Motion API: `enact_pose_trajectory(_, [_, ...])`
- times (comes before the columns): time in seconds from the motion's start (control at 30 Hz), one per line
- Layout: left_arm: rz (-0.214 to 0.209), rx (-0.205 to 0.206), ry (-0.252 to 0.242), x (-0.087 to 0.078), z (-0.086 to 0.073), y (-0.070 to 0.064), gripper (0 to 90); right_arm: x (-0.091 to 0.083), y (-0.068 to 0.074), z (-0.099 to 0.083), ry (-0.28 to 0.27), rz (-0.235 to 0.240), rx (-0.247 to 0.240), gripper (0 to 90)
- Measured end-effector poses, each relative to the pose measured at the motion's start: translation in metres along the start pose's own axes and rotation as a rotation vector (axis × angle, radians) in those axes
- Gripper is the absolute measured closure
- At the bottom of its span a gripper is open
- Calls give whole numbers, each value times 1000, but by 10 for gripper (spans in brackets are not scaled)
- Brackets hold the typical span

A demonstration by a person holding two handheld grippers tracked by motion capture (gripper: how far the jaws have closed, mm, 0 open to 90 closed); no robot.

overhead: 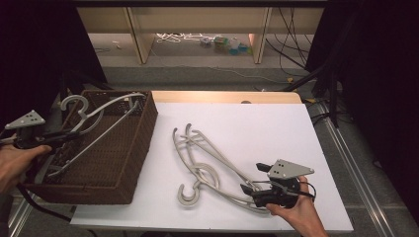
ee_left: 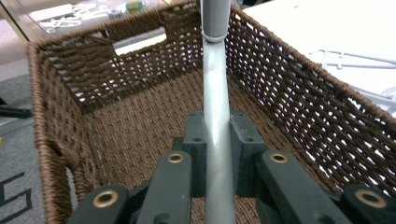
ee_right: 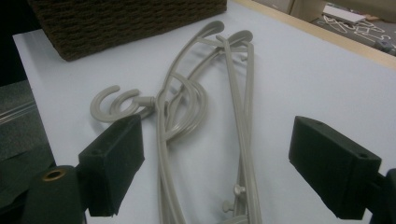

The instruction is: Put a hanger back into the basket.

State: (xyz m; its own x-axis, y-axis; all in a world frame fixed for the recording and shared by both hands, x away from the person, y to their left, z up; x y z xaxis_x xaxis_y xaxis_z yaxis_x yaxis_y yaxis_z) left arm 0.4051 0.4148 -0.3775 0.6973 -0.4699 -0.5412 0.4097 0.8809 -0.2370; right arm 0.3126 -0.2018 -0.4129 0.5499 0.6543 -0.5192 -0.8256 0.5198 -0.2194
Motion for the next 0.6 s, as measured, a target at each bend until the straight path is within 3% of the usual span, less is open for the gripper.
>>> enact_pose_trajectory(0.17, [24, -12, 45, 10, -2, 0, 790, 0, 0, 0, -1, 0, 0, 188])
enact_pose_trajectory(0.2, [27, -22, 60, 12, -2, 0, 789, 0, 0, 0, 1, 4, -1, 188])
enact_pose_trajectory(0.23, [37, -6, 93, 16, -3, 4, 788, 0, 0, 0, 2, 3, 1, 188])
enact_pose_trajectory(0.37, [47, -26, 110, 25, -6, 5, 785, 0, 0, -1, 0, -2, 0, 189])
enact_pose_trajectory(0.43, [64, -7, 150, 32, -7, 6, 785, -1, 0, -1, 5, 4, 1, 188])
enact_pose_trajectory(0.57, [62, -15, 164, 37, -8, 7, 787, -1, -1, -1, 3, 1, 2, 189])
enact_pose_trajectory(0.6, [73, 11, 200, 38, -9, 11, 788, -1, -1, -1, 4, 2, 1, 189])
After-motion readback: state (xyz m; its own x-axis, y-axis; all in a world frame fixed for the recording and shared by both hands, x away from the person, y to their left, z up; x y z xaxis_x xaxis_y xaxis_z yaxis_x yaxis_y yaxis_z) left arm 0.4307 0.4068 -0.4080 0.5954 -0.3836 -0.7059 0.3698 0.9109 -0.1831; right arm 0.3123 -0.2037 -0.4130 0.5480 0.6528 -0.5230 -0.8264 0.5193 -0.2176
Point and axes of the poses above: each handheld gripper's, and its own axes: x roughly forward along the jaws, z roughly out of its top, y roughly to its left, the point moved 2 cm from there along x, roughly forward along the jaws, and after that the axes turned 14 degrees about -x, right-handed, at the moved point
